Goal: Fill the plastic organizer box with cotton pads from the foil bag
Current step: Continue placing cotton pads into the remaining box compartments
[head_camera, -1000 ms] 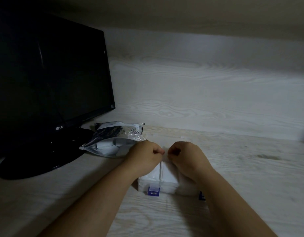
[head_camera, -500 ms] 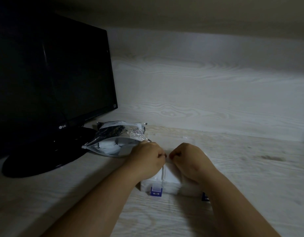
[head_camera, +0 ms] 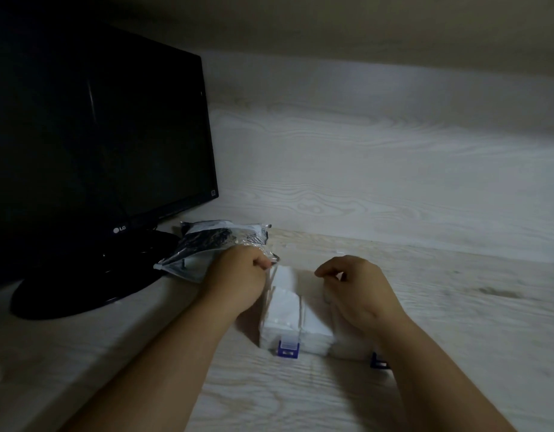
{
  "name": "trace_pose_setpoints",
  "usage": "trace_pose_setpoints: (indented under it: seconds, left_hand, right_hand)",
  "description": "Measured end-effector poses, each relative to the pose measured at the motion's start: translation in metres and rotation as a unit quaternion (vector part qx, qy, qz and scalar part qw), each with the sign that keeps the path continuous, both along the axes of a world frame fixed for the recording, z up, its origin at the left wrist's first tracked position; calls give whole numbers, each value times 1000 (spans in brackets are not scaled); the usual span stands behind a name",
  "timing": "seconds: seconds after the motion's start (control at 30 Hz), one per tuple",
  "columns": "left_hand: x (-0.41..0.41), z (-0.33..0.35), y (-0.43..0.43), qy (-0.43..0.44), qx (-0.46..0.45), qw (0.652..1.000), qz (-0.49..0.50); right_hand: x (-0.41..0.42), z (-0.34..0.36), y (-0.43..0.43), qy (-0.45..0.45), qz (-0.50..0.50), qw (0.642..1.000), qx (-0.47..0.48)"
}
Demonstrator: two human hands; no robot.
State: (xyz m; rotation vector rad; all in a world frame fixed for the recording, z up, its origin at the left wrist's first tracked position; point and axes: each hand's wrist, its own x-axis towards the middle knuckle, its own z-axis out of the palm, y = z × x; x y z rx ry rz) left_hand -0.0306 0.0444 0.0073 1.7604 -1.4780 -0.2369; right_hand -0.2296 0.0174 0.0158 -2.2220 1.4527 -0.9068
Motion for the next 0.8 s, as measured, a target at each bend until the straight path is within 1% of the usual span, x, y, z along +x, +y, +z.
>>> trace_pose_setpoints:
  seconds: [0.1,0.27,0.4,0.5,0.67,0.8]
  left_hand:
    - [10,1,6,-47,33,998,37]
    - [25,-3,8,-63,75,993,60]
    - [25,-13,3,-96,82,992,18]
    - [23,-18,1,-103,89,991,-12]
    - [24,-22,-1,-125,110,986,-20]
    - [22,-20,2,-134,96,986,-23]
  right_hand:
    - [0,-1,1,-6,0,1000,-4]
    - [-2,1,3,-19,2,1000,-2]
    - [-2,1,4,-19,6,1000,1]
    - [-2,1,3,-15,10,1000,8]
    - [-1,0,3,-11,8,1000,4]
    - [-1,0,3,-6,10,1000,2]
